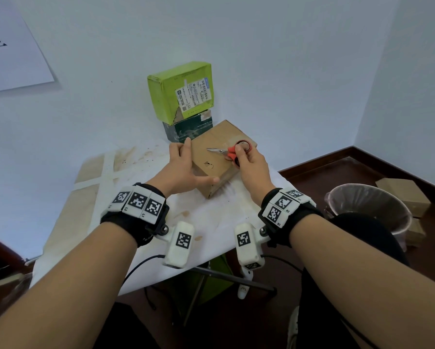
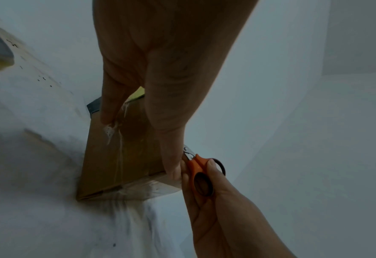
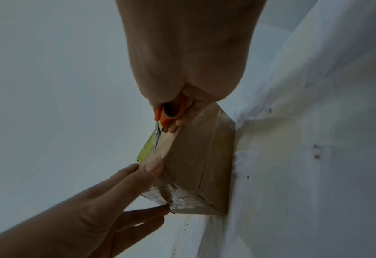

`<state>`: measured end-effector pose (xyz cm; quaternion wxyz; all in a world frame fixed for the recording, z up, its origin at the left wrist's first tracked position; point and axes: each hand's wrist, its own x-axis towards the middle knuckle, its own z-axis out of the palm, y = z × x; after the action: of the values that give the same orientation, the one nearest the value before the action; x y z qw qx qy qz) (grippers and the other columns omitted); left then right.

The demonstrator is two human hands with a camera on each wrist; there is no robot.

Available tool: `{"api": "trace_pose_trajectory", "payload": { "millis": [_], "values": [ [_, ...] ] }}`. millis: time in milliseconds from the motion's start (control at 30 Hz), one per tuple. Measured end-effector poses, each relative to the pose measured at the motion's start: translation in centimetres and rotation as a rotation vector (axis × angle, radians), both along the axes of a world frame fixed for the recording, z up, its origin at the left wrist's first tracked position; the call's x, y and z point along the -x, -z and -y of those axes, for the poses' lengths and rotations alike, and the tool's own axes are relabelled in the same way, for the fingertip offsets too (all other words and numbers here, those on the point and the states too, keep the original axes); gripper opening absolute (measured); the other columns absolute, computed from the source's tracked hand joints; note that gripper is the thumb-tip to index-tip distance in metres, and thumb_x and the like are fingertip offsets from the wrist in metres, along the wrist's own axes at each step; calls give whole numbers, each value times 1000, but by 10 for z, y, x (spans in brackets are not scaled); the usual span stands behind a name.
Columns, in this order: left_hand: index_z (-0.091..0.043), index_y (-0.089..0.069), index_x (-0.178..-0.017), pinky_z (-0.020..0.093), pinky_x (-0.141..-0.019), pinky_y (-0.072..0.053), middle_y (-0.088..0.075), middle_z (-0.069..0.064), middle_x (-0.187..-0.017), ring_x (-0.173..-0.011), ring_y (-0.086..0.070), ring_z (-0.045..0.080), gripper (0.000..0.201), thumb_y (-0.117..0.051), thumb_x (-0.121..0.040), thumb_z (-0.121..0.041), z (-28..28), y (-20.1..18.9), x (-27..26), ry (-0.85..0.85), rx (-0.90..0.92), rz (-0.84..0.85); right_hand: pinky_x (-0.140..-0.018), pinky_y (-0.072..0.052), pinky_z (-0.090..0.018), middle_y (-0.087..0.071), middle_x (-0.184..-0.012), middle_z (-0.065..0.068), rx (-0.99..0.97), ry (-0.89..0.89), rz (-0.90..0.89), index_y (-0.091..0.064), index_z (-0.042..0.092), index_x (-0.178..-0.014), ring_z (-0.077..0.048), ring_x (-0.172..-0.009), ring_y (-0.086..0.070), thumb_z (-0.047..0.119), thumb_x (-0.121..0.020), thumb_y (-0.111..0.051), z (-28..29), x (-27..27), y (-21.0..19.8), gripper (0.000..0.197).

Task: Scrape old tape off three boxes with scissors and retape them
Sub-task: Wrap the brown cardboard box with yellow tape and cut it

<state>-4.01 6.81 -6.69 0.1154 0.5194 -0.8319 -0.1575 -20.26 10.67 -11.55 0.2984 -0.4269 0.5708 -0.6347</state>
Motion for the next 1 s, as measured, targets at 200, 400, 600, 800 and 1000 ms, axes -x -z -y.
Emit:
{"api": "trace_pose_trajectory", "payload": {
  "millis": [200,400,600,800,1000],
  "values": [
    [-12,8,-153,36,-106,-38,-9,2,-144,-126,-41,24,127,-72,-68,-63,0,3,-4,-35,-9,-45,-75,-56,-30,-69,-89,0,63,-22,117,-61,21,-89,-16,-75,-70,23,-99,-47,-11,14,-11,18],
    [-13,7,-153,38,-107,-38,-9,2,-145,-126,-41,24,127,-73,-67,-62,1,3,-3,-38,-13,-55,-47,-43,-17,-66,-80,3,89,-14,75,-58,21,-83,-10,-50,-61,15,-98,-47,-26,17,-21,20],
    [-15,6,-153,40,-108,-38,-8,3,-146,-125,-43,25,126,-73,-67,-63,2,5,-6,-63,-12,-63,-47,-44,-18,-68,-80,-2,70,-18,-17,-57,19,-78,-12,-50,-60,14,-96,-48,-30,6,-27,21],
    [-14,5,-153,40,-107,-38,-10,1,-143,-124,-44,24,126,-75,-66,-61,1,4,-4,-48,-18,-76,-48,-45,-18,-70,-82,-3,61,-27,-13,-59,13,-87,-9,-49,-62,15,-96,-50,-30,4,-26,13],
    [-14,5,-153,39,-107,-39,-10,2,-143,-123,-44,25,127,-75,-66,-60,1,4,-3,-52,-16,-74,-64,-57,-31,-70,-75,-1,56,-31,23,-59,15,-78,-17,-60,-69,15,-95,-52,-29,1,-23,17]
  ]
}}
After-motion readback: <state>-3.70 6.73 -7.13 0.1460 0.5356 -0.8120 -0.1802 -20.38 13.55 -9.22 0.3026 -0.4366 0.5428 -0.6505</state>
